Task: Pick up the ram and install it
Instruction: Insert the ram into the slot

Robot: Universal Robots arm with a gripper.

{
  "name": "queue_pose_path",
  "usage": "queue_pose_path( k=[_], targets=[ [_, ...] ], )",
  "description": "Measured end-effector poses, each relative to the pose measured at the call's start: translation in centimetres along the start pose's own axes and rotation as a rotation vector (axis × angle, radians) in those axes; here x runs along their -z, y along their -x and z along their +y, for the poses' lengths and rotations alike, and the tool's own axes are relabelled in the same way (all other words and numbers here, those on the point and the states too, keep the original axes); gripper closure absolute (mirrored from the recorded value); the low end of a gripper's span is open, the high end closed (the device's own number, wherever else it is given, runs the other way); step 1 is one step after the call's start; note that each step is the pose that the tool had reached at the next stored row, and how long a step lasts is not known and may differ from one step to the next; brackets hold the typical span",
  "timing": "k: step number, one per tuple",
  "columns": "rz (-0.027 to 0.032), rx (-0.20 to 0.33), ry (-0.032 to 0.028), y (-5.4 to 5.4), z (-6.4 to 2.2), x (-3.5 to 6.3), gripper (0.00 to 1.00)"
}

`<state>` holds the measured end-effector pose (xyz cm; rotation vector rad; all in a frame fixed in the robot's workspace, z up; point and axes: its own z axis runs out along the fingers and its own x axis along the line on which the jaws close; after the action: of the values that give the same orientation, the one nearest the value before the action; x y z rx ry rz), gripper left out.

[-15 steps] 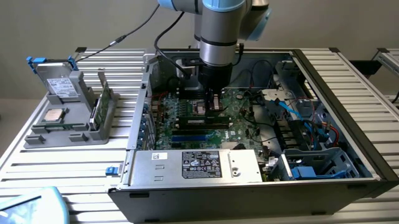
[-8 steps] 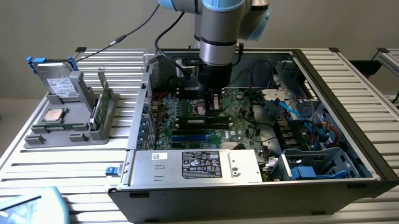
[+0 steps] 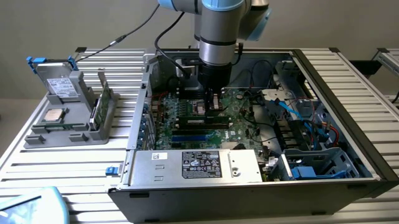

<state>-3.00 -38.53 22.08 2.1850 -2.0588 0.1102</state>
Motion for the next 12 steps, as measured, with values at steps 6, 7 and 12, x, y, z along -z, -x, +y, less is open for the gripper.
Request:
queue_pose_path(
  k=[6,7,12],
  targets=[
    [0.0089,0.002,0.0002,-0.03,0.05,0.24,0.86],
    [0.0115,0.002,0.0003,-0.03,0.06,0.24,0.86],
    [0.0317,0.002,0.0014,0.08,0.05,0.26,0.86]
  ],
)
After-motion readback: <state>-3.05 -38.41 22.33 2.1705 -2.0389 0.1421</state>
